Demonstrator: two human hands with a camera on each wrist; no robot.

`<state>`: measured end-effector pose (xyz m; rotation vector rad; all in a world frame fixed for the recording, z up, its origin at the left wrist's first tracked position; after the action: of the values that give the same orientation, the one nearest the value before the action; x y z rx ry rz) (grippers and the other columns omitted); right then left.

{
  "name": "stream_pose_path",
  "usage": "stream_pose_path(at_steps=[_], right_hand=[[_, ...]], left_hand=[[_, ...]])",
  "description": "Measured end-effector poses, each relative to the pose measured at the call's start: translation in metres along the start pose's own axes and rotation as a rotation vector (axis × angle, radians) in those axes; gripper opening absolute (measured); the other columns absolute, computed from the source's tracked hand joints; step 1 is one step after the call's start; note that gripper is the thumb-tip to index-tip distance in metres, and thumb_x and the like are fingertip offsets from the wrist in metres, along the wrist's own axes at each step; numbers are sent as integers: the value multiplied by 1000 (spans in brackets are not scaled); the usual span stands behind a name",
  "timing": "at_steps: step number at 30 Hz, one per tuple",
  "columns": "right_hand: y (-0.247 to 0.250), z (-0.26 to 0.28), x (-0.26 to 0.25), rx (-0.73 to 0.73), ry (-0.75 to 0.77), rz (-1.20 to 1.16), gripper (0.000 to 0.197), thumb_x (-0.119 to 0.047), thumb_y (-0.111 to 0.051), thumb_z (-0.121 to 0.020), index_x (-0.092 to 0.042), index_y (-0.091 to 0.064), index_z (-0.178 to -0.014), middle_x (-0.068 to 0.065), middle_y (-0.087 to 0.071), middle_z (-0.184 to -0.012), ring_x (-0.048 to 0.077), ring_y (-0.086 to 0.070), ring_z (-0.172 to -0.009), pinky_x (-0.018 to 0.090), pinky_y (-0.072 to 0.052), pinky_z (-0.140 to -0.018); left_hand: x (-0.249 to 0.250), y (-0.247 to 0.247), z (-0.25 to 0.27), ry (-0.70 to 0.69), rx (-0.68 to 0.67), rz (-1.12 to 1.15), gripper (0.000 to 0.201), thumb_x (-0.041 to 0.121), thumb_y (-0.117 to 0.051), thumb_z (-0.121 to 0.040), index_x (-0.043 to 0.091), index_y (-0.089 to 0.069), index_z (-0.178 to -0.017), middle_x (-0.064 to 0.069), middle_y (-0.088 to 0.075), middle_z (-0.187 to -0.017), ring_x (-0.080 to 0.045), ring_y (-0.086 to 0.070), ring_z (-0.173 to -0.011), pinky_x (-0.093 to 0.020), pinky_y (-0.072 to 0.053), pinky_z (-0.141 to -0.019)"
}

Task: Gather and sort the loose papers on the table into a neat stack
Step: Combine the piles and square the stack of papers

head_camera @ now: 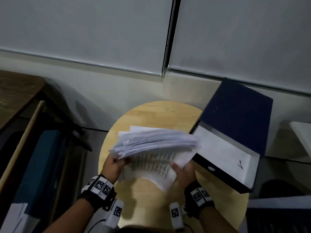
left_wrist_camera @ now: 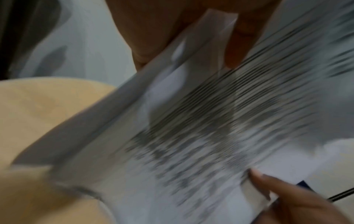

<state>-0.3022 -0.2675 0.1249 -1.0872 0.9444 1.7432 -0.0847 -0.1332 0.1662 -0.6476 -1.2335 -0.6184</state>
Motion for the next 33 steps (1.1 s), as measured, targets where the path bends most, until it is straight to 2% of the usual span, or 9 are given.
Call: stream_pose_path(at_steps=[2,4,8,11,15,19,26,30,33], right_hand=[[-3,5,4,15,-23,-33,18,-4,-71,-86,-20,-67,-94,-3,-74,-95,26,-71,-99,36,-56,-84],[-5,8,-1,57,-1,-60,18,-5,-70,-87,-21,-66,-95,-3,-73,-95,25,-71,-98,33,-56,-83],[0,11,-25,58,88,-132,20,0,-67,-88,-14,-66,-102,-6,-72,-93,10,-71,-89,18,-58,-75],[8,9,-24,1,124,-88,28,-3,-69,-82,-7,-65,-110,3,-75,-102,17,-72,-97,36,-60,-85],[17,4,-14,-36,115,-24,54,-4,-51,-62,-9,-57,-116,14,-70,-108,31,-67,-107,55,-56,-90],[15,3,-13,-65,152,-118,64,1,-51,-59,-3,-54,-123,21,-67,-113,34,-66,-110,60,-54,-91],[12,11,-24,-122,181,-174,58,7,-49,-58,-4,-56,-114,-6,-76,-89,10,-71,-85,22,-55,-73],[16,9,-23,-91,149,-188,54,5,-51,-57,3,-59,-111,-1,-75,-83,15,-72,-82,29,-55,-71],[16,12,-28,-142,145,-196,54,7,-51,-56,1,-60,-110,2,-75,-86,22,-71,-87,35,-57,-72]], left_hand=[[-2,-3,-1,1,-77,-51,39,2,-71,-69,19,-63,-103,14,-75,-91,-4,-68,-88,-21,-53,-76],[-2,-7,-1,-47,-67,-125,35,10,-70,-70,21,-66,-103,16,-75,-94,-12,-68,-93,-26,-53,-80],[14,-12,-2,-125,3,1,37,-14,-70,-67,10,-66,-94,13,-75,-79,-5,-68,-79,-17,-53,-68],[19,-3,-1,-153,22,56,48,-5,-65,-54,-1,-62,-102,5,-74,-85,-3,-67,-82,-19,-54,-69],[6,10,-11,-127,-43,15,66,-6,-52,-43,-7,-51,-109,-12,-60,-97,-22,-57,-88,-31,-45,-67],[13,6,-15,-143,-85,-64,68,-7,-46,-39,-3,-53,-107,0,-62,-90,-11,-57,-81,-20,-45,-62],[20,4,-28,-134,-139,-88,56,-7,-41,-34,7,-60,-84,13,-67,-69,-3,-56,-65,-16,-43,-52],[28,0,-34,-160,-186,-170,58,-8,-42,-34,-1,-58,-89,9,-67,-75,-2,-58,-68,-20,-46,-57],[23,-6,-30,-115,-201,-214,52,-7,-40,-37,10,-55,-85,10,-58,-70,3,-50,-58,-24,-39,-55]])
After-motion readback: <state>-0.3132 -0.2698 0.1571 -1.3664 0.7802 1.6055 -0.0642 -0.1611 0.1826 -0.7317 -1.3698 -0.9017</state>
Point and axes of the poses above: each hand's wrist, its own z-axis away from the middle knuckle, its own y-axis out of the back of the hand, x = y × z, the point moved 2 cm from there along -z, towards the middle knuckle
